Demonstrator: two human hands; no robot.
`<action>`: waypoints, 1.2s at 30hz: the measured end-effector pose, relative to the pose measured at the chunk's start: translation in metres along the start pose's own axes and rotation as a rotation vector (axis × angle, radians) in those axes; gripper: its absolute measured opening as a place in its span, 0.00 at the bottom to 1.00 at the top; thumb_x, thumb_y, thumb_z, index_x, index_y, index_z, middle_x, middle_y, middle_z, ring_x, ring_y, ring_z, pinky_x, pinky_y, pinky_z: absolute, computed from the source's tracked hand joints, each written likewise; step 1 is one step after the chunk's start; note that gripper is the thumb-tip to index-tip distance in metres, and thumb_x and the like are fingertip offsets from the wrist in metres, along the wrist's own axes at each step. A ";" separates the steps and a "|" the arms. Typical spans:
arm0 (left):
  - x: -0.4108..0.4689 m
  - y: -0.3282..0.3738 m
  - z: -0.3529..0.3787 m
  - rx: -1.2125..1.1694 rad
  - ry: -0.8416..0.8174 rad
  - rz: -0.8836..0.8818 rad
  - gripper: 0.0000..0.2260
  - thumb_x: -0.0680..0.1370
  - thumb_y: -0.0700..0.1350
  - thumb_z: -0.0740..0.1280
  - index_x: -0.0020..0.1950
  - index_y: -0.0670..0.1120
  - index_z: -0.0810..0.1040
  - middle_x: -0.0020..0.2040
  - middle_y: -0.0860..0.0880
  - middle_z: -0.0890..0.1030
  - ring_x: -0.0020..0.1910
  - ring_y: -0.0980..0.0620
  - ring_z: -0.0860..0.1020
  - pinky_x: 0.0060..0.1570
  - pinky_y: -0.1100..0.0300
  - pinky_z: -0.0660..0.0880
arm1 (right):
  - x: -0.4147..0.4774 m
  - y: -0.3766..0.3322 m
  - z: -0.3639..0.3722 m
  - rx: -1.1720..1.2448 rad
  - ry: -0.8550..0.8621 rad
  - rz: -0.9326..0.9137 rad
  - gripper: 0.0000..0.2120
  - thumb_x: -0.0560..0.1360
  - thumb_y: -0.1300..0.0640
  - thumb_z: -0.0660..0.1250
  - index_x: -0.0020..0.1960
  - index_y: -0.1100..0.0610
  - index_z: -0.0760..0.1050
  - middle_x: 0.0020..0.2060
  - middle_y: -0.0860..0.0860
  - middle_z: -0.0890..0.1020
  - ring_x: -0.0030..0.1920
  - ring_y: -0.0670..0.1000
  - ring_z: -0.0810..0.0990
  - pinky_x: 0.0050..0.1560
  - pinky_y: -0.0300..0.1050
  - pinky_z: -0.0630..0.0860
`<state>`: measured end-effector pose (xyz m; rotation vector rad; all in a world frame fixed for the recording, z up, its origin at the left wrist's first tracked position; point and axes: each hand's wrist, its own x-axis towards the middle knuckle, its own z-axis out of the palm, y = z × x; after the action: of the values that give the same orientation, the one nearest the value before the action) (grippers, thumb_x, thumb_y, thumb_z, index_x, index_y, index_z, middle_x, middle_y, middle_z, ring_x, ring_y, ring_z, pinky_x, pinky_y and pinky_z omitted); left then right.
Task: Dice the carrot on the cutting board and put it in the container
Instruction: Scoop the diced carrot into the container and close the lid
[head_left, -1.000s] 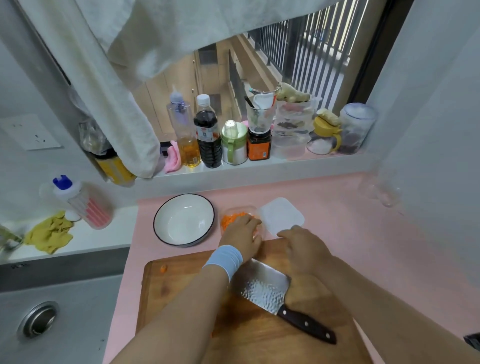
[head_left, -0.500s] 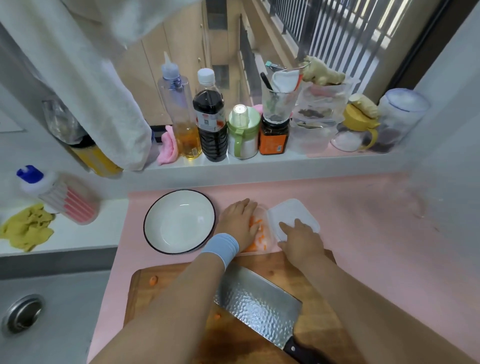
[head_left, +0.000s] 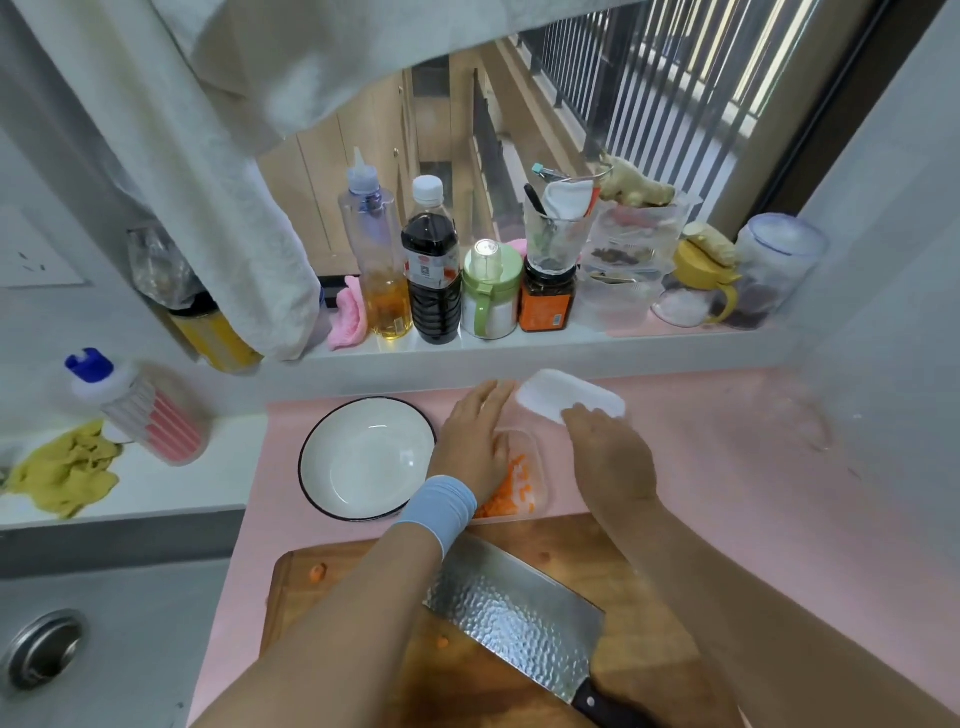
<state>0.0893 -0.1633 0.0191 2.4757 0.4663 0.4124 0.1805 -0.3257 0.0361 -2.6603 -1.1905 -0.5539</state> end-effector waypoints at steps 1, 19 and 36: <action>-0.001 -0.001 -0.004 0.021 0.018 0.034 0.29 0.76 0.41 0.63 0.76 0.55 0.62 0.76 0.50 0.63 0.72 0.50 0.62 0.71 0.56 0.60 | -0.002 -0.003 0.000 0.018 0.048 -0.067 0.12 0.65 0.72 0.70 0.47 0.64 0.83 0.41 0.59 0.85 0.36 0.60 0.84 0.32 0.50 0.80; -0.026 -0.060 -0.024 0.419 -0.164 -0.079 0.17 0.78 0.44 0.61 0.65 0.52 0.76 0.65 0.50 0.76 0.62 0.46 0.71 0.61 0.55 0.64 | -0.026 -0.082 0.026 0.143 -0.591 -0.258 0.27 0.74 0.41 0.64 0.69 0.54 0.73 0.73 0.53 0.71 0.70 0.59 0.66 0.71 0.62 0.60; -0.016 -0.065 -0.009 0.399 -0.163 -0.130 0.16 0.80 0.43 0.56 0.66 0.52 0.71 0.62 0.51 0.77 0.60 0.47 0.72 0.61 0.55 0.62 | -0.024 -0.060 0.033 0.490 -0.494 0.353 0.25 0.81 0.64 0.58 0.77 0.56 0.65 0.76 0.51 0.65 0.71 0.54 0.70 0.71 0.46 0.68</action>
<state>0.0569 -0.1156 -0.0154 2.8097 0.6917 0.0662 0.1297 -0.2915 -0.0033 -2.5278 -0.7738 0.4227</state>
